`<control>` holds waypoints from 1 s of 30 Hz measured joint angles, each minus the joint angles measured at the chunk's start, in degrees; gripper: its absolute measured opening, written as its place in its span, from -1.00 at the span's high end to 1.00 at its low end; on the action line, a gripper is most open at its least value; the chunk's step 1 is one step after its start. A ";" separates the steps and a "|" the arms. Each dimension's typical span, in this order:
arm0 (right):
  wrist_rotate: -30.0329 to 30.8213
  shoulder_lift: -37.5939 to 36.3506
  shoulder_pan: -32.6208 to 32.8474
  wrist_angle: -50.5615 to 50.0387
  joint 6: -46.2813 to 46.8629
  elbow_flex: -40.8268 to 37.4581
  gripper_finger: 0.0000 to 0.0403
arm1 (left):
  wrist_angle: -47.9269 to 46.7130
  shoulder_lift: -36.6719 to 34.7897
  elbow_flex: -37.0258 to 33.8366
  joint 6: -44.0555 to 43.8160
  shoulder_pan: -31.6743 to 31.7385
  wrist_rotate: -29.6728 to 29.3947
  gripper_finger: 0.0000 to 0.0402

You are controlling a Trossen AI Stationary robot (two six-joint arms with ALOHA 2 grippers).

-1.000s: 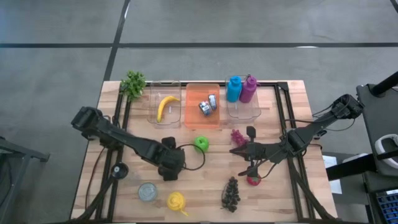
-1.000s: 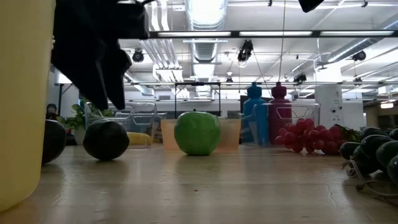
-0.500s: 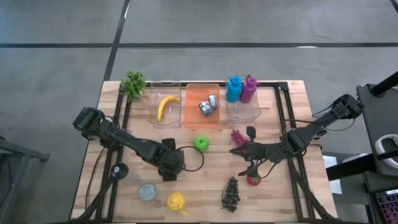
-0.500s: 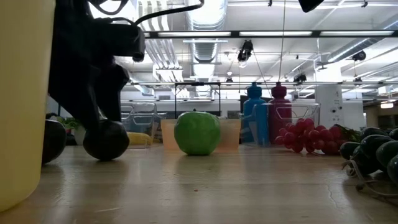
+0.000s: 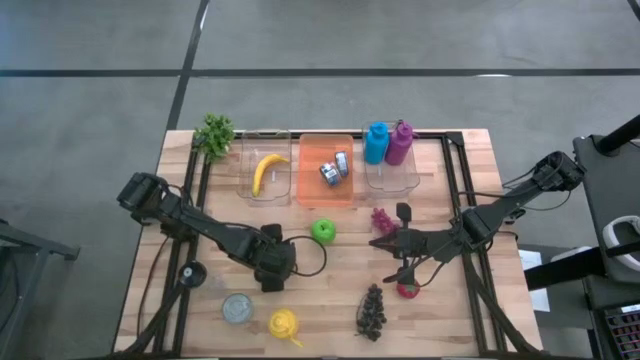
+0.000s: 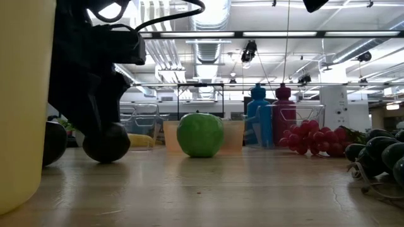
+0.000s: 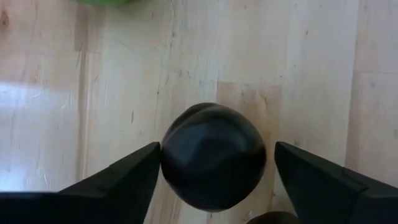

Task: Pick & Place Food Item
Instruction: Put the right black plum into the left transparent bin

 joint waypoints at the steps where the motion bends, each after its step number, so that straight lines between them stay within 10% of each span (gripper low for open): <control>1: 0.00 0.00 0.04 0.00 0.00 0.00 0.96 | 0.02 0.00 0.00 -0.01 0.00 0.11 -0.49; 11: 0.00 0.00 0.04 0.00 0.00 0.00 0.96 | 0.17 -0.07 0.00 -0.01 0.00 0.60 0.00; 30: 0.00 -0.01 0.02 0.00 0.00 0.00 0.96 | -1.28 -10.52 0.00 -0.46 0.07 -5.69 0.03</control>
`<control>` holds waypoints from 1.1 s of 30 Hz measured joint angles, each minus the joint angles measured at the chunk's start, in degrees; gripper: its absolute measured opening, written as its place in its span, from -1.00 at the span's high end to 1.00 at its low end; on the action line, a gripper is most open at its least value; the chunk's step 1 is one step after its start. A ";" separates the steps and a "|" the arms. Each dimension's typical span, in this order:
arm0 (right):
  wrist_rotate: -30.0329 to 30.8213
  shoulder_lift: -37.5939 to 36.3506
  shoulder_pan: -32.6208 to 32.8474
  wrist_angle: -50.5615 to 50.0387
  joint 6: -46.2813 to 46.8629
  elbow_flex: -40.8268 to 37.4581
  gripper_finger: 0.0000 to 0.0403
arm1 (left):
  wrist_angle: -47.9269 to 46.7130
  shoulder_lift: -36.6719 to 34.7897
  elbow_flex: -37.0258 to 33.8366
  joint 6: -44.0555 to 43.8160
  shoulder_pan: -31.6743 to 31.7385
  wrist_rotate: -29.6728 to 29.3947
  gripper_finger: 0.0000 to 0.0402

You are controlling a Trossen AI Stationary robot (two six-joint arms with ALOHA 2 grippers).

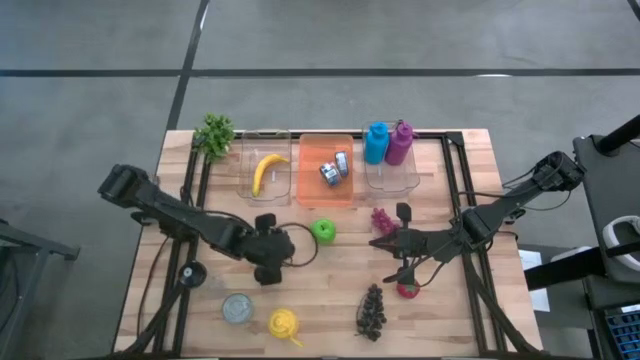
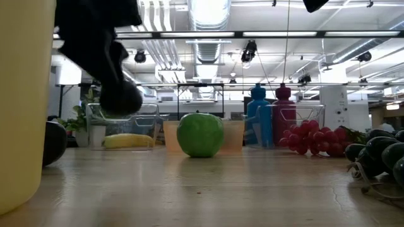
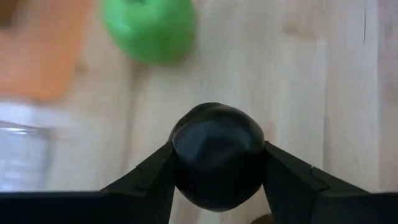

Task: Pick & Place Food Item
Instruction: Put the right black plum into the left transparent bin

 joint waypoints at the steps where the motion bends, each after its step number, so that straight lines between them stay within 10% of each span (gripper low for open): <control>1: 0.00 0.00 -0.04 0.00 0.00 0.00 0.96 | -0.55 -1.48 0.00 -0.23 0.02 -1.70 0.03; 15: 0.00 0.01 -0.03 0.09 0.00 0.00 0.96 | -5.99 -16.08 0.02 -3.24 7.13 -15.88 0.02; 33: 0.00 0.02 0.02 0.20 0.00 0.00 0.96 | -9.33 -14.18 -0.72 1.46 38.85 -4.78 0.01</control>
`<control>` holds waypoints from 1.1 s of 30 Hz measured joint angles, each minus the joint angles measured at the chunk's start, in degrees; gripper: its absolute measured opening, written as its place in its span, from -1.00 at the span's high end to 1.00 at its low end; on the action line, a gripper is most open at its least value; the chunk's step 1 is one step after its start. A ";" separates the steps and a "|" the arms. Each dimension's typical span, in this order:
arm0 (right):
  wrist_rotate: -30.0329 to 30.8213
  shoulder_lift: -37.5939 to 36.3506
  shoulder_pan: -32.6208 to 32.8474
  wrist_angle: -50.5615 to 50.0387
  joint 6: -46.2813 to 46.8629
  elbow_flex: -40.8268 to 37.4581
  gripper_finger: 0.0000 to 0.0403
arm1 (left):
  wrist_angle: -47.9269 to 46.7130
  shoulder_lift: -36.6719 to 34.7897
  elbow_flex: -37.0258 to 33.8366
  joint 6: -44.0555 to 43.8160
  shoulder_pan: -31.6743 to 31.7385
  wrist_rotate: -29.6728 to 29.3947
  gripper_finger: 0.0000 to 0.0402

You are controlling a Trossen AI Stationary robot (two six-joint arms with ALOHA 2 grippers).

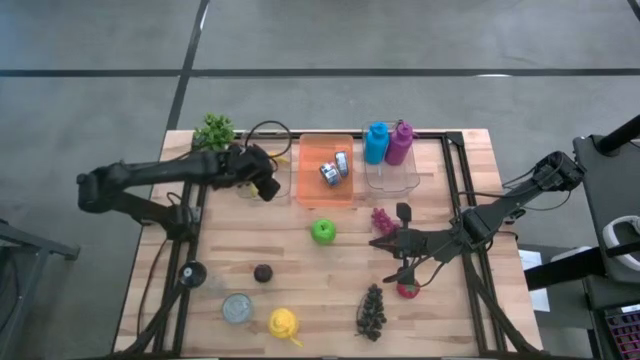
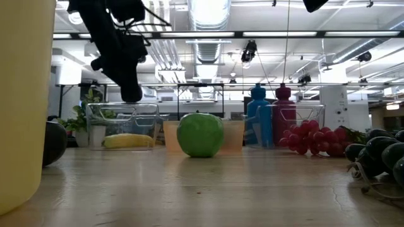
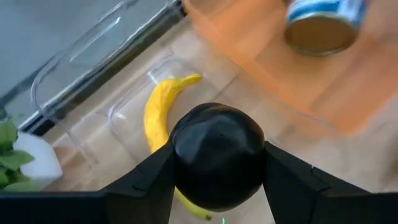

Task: Pick & Place Food Item
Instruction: Put the right black plum into the left transparent bin, then put the black plum into the left transparent bin

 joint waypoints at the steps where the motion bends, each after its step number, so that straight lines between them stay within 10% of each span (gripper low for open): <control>1: 0.00 0.00 0.00 0.02 0.00 0.00 0.96 | 0.04 0.40 0.00 0.13 0.39 0.08 0.01; 33: 0.00 0.00 -0.07 -0.05 0.00 0.02 0.96 | -2.30 0.55 0.35 3.20 -0.93 9.26 -0.76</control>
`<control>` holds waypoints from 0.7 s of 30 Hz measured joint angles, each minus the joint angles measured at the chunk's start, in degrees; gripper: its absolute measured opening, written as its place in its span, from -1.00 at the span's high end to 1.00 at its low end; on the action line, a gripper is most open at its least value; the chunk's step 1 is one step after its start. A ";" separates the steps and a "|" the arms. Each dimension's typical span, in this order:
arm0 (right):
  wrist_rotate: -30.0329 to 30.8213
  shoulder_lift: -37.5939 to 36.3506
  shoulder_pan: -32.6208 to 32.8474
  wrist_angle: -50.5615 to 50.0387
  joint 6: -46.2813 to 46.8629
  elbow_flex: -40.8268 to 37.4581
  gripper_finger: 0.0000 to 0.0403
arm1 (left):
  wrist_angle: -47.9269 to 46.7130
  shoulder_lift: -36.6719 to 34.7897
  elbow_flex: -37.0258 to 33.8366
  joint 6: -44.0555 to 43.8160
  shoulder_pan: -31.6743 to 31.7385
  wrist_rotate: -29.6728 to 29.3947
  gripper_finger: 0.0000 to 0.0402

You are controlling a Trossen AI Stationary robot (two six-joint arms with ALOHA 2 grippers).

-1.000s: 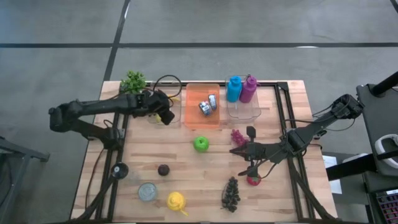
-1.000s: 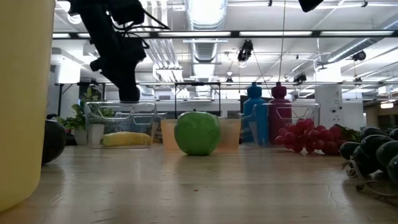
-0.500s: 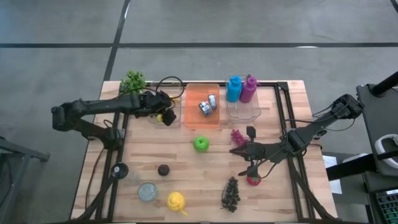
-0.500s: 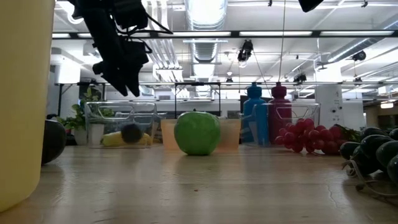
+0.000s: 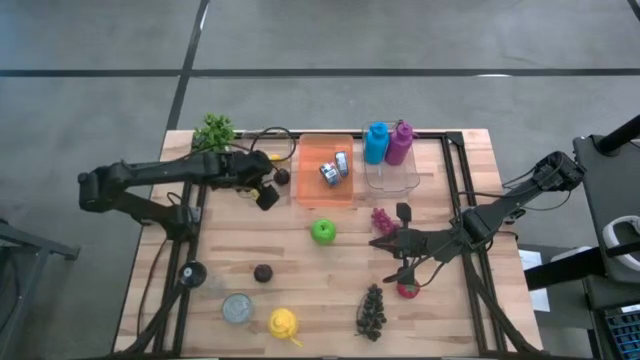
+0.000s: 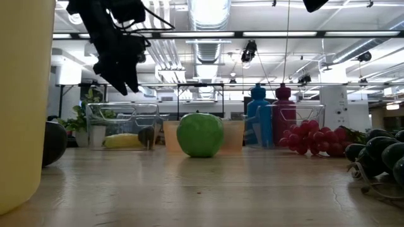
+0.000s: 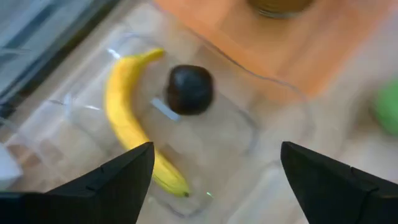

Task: Pick & Place Food Item
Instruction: Put the black plum into the left transparent bin

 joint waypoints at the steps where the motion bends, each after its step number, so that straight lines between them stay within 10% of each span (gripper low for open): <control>1: 0.00 0.00 0.00 -0.02 0.00 -0.02 0.96 | -0.53 -0.48 0.00 0.19 -1.02 0.26 -0.77; 21: 0.00 0.00 0.07 0.02 0.00 -0.02 0.96 | -3.30 -2.87 -0.09 -3.57 -41.79 -0.31 -0.75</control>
